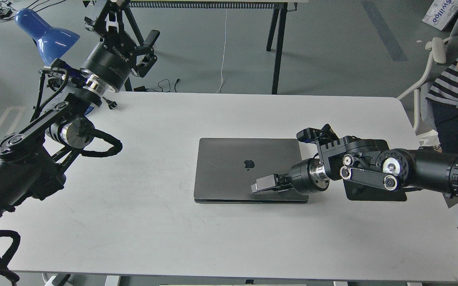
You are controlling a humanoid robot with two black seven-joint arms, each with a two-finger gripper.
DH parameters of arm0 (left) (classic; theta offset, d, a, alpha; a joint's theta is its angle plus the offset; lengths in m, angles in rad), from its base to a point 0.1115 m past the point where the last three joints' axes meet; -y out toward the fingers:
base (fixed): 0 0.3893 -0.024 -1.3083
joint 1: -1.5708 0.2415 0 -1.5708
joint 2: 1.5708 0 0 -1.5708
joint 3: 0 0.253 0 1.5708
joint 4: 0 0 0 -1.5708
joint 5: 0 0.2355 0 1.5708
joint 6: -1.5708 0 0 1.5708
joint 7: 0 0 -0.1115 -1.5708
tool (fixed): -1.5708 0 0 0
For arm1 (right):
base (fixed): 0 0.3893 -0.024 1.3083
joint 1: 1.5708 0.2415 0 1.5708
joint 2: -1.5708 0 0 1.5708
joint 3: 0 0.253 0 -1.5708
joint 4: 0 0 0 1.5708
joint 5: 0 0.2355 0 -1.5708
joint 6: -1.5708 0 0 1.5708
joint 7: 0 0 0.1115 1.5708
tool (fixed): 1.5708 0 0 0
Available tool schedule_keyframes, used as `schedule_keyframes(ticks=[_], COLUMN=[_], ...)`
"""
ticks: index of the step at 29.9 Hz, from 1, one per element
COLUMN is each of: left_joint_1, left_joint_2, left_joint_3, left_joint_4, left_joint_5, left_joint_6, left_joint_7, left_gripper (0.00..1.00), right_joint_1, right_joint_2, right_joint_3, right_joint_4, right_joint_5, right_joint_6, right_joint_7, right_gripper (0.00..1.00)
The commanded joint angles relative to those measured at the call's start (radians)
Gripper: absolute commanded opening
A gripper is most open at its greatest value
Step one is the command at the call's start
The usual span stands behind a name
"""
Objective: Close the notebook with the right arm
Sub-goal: 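Press the right gripper on the lid to close it fully, then lift the right gripper off the closed lid and pull it back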
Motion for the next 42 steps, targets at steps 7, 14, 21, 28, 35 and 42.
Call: schedule_keyframes(ticks=[7, 14, 21, 28, 35, 42], left_joint_1=[0.0, 0.0, 0.0, 0.0, 0.0, 0.0], left_joint_2=[0.0, 0.0, 0.0, 0.0, 0.0, 0.0], left_joint_3=[0.0, 0.0, 0.0, 0.0, 0.0, 0.0], left_joint_4=[0.0, 0.0, 0.0, 0.0, 0.001, 0.0], left_joint_5=[0.0, 0.0, 0.0, 0.0, 0.0, 0.0], left_joint_6=[0.0, 0.0, 0.0, 0.0, 0.0, 0.0], left_joint_7=[0.0, 0.0, 0.0, 0.0, 0.0, 0.0], left_gripper=[1.0, 1.0, 1.0, 1.0, 1.0, 1.0], right_joint_1=[0.001, 0.013, -0.018, -0.026, 0.033, 0.119], right_joint_2=[0.01, 0.002, 0.01, 0.013, -0.024, -0.113], right_joint_3=[-0.003, -0.002, -0.005, -0.006, 0.038, 0.127], right_joint_4=[-0.004, -0.001, -0.008, -0.013, 0.01, 0.033], right_joint_5=[-0.006, 0.0, -0.009, -0.009, 0.012, 0.014], right_joint_6=[0.0, 0.0, -0.001, -0.001, 0.008, 0.061], right_joint_7=[0.0, 0.0, 0.0, 0.0, 0.003, 0.006], right_gripper=[1.0, 1.0, 1.0, 1.0, 1.0, 1.0])
